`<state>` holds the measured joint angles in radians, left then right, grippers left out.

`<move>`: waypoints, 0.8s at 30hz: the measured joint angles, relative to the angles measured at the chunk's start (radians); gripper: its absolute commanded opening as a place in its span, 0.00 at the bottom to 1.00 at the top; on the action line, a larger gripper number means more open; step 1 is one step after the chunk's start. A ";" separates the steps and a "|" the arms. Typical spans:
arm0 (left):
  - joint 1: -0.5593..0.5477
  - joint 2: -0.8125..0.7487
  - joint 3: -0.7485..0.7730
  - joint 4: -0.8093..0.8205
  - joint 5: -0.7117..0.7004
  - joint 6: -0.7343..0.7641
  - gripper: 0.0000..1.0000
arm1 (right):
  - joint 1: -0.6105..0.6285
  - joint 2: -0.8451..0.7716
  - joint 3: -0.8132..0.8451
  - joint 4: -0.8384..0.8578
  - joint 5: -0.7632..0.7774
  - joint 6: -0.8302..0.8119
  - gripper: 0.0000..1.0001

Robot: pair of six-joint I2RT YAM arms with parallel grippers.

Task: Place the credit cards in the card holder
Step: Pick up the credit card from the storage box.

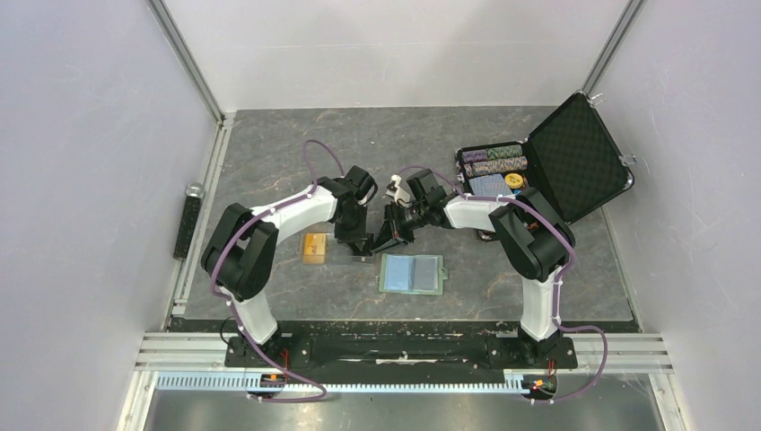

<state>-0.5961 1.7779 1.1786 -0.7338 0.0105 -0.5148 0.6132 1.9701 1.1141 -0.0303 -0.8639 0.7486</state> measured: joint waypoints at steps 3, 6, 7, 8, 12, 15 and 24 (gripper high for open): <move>0.000 0.000 0.006 -0.010 -0.002 0.001 0.35 | 0.000 0.000 0.000 0.000 0.000 0.000 0.00; -0.004 0.005 0.013 -0.024 -0.002 0.015 0.37 | 0.000 0.000 0.000 0.003 0.000 -0.001 0.00; -0.007 0.012 0.015 -0.029 -0.002 0.027 0.37 | 0.001 0.000 -0.002 0.007 0.000 -0.001 0.00; -0.008 0.018 0.017 -0.031 -0.002 0.033 0.37 | 0.001 0.000 -0.003 0.007 0.000 -0.001 0.00; -0.012 0.035 0.023 -0.038 -0.003 0.039 0.33 | 0.001 -0.001 -0.005 0.012 -0.002 -0.001 0.00; -0.014 0.038 0.030 -0.048 -0.010 0.048 0.25 | 0.001 -0.002 -0.006 0.014 -0.001 -0.001 0.00; -0.021 0.045 0.047 -0.084 -0.045 0.067 0.09 | 0.001 -0.003 -0.007 0.007 -0.002 -0.002 0.00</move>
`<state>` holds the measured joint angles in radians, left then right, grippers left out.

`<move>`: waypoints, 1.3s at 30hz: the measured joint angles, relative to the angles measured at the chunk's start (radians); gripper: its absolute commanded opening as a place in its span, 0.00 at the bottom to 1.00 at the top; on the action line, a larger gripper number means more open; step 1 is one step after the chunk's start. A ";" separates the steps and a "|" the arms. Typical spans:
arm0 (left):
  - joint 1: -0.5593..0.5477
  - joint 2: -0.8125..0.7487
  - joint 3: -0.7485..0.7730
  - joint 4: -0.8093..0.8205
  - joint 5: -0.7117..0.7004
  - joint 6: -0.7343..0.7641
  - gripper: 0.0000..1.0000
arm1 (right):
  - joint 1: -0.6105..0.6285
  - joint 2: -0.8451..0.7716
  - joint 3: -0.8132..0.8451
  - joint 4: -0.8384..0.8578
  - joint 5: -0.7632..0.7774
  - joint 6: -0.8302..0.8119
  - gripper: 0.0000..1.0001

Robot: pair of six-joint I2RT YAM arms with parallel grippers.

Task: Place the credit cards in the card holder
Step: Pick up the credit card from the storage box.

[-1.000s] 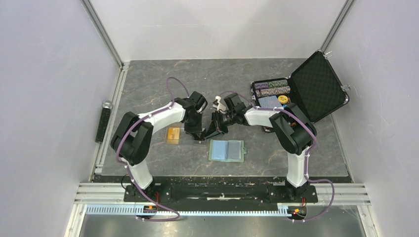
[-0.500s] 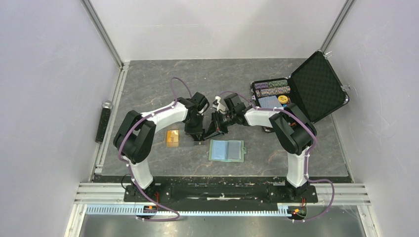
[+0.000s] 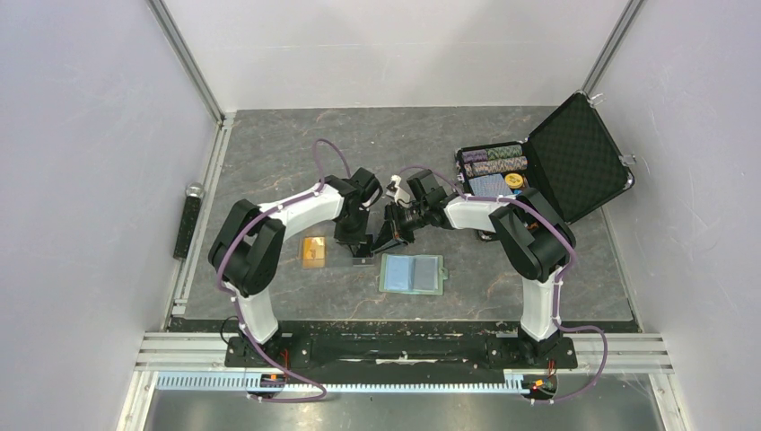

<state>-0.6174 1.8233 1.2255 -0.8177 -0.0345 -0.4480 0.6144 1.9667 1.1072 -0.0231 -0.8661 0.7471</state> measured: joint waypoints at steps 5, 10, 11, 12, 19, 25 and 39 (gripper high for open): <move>-0.003 -0.001 0.000 0.000 0.000 0.000 0.08 | 0.000 0.000 0.000 -0.004 0.000 -0.001 0.00; -0.003 -0.017 -0.003 0.001 0.004 -0.002 0.09 | 0.000 -0.002 0.000 -0.009 -0.002 -0.005 0.00; -0.003 -0.023 -0.003 0.001 0.006 -0.003 0.09 | 0.000 -0.003 0.000 -0.012 -0.001 -0.006 0.00; -0.003 -0.031 -0.004 0.001 0.008 -0.004 0.10 | 0.000 -0.003 0.000 -0.014 -0.001 -0.007 0.00; 0.005 -0.100 -0.019 0.020 0.045 -0.026 0.14 | -0.001 -0.003 0.000 -0.018 -0.002 -0.010 0.00; 0.050 -0.145 -0.093 0.101 0.125 -0.072 0.20 | -0.002 -0.004 0.000 -0.020 -0.001 -0.015 0.00; 0.101 -0.164 -0.193 0.232 0.220 -0.133 0.26 | -0.006 -0.008 0.000 -0.049 -0.007 -0.019 0.00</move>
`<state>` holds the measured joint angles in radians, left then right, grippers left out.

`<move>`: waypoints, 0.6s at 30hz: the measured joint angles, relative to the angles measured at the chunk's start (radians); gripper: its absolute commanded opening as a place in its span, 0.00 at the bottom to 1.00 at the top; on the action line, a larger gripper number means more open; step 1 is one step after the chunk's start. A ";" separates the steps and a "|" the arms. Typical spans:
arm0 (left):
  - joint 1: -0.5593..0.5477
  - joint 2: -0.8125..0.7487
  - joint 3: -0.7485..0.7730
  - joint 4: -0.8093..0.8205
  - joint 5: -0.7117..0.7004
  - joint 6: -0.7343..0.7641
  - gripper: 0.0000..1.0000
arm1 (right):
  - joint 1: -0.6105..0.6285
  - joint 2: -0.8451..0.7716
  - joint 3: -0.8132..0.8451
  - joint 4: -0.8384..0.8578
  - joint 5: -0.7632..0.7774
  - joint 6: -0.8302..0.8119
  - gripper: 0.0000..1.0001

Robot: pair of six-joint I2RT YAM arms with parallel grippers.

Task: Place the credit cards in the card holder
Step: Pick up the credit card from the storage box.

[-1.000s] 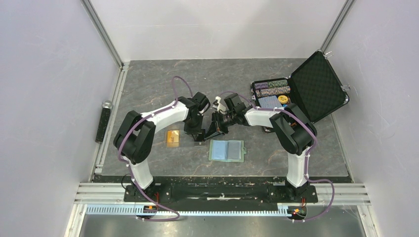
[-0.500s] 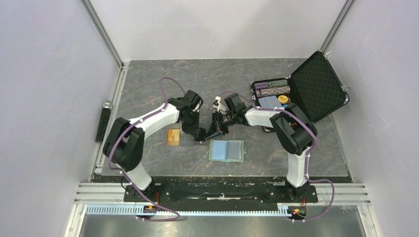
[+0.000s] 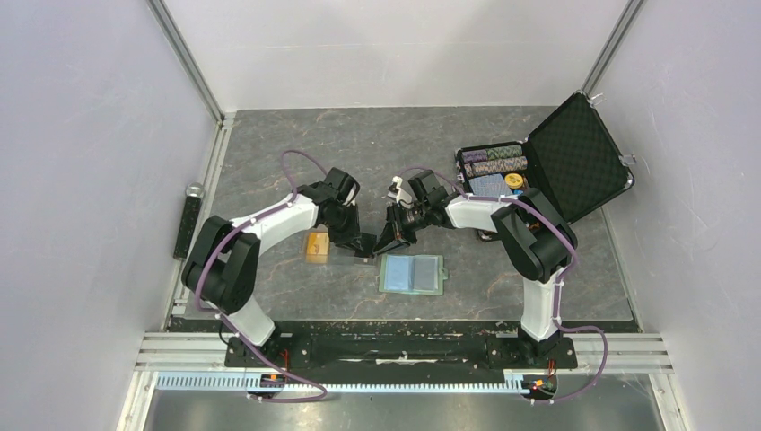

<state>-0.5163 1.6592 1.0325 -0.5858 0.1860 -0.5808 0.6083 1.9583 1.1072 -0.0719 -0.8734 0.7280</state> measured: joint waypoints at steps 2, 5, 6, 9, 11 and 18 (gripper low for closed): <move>0.000 -0.012 0.000 0.003 0.005 -0.001 0.26 | -0.001 -0.001 0.000 -0.004 0.000 0.000 0.00; 0.000 -0.034 0.000 0.008 0.020 -0.002 0.26 | -0.002 -0.002 0.000 -0.008 0.000 0.000 0.00; 0.000 -0.041 0.000 0.008 0.027 -0.002 0.26 | -0.002 -0.002 0.000 -0.008 0.000 0.000 0.00; 0.000 -0.055 0.000 0.013 0.043 -0.003 0.26 | -0.002 -0.002 0.000 -0.008 0.000 0.000 0.00; 0.000 -0.058 0.000 0.023 0.058 -0.006 0.28 | -0.002 -0.002 0.000 -0.008 0.000 0.000 0.00; -0.005 -0.056 0.000 0.072 0.094 -0.030 0.29 | 0.007 -0.002 0.000 0.003 -0.002 -0.014 0.00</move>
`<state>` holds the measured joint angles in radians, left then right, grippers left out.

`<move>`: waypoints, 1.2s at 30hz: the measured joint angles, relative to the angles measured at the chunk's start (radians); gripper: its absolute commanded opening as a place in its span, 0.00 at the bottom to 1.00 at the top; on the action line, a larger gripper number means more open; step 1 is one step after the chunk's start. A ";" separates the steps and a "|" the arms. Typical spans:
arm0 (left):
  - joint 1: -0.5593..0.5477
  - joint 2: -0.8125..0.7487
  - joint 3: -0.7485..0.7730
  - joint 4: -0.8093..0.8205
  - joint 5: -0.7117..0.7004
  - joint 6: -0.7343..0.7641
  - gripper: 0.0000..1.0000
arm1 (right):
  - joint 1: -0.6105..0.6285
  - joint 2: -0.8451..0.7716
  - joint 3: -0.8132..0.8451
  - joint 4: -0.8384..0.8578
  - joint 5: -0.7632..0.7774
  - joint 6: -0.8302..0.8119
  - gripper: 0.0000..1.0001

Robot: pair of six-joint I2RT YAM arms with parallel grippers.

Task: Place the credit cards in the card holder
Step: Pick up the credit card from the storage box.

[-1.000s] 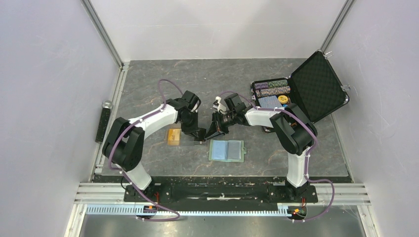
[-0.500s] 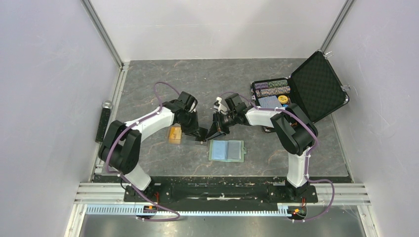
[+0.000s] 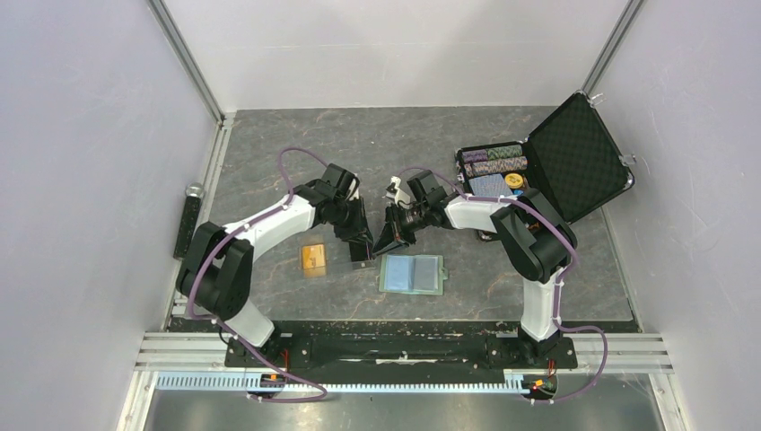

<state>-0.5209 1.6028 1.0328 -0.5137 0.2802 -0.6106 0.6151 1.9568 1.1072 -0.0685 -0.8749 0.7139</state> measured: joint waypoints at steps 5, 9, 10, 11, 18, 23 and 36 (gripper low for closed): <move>0.000 0.023 0.000 0.000 0.003 0.000 0.23 | 0.000 0.000 0.000 -0.001 0.000 -0.001 0.00; 0.000 0.048 0.000 0.000 0.010 0.000 0.04 | 0.000 0.000 0.000 0.000 0.000 -0.001 0.02; -0.001 0.051 0.000 0.000 0.010 -0.001 0.02 | 0.000 0.000 0.000 0.000 0.000 -0.001 0.03; -0.001 0.051 0.000 -0.003 0.009 -0.001 0.02 | 0.000 0.000 0.000 0.000 0.000 -0.001 0.05; -0.002 0.024 0.000 -0.016 -0.006 -0.001 0.02 | -0.006 -0.016 0.006 -0.022 0.020 -0.023 0.40; -0.002 -0.108 0.001 -0.046 -0.038 0.000 0.02 | -0.042 -0.103 0.013 -0.038 0.054 -0.063 0.61; 0.003 -0.458 -0.146 0.199 0.094 -0.068 0.02 | -0.239 -0.477 -0.130 0.086 -0.006 -0.085 0.70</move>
<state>-0.5179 1.1446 0.8867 -0.3149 0.3740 -0.6785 0.3763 1.4799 0.9775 0.0177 -0.8810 0.6289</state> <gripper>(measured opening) 0.033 0.725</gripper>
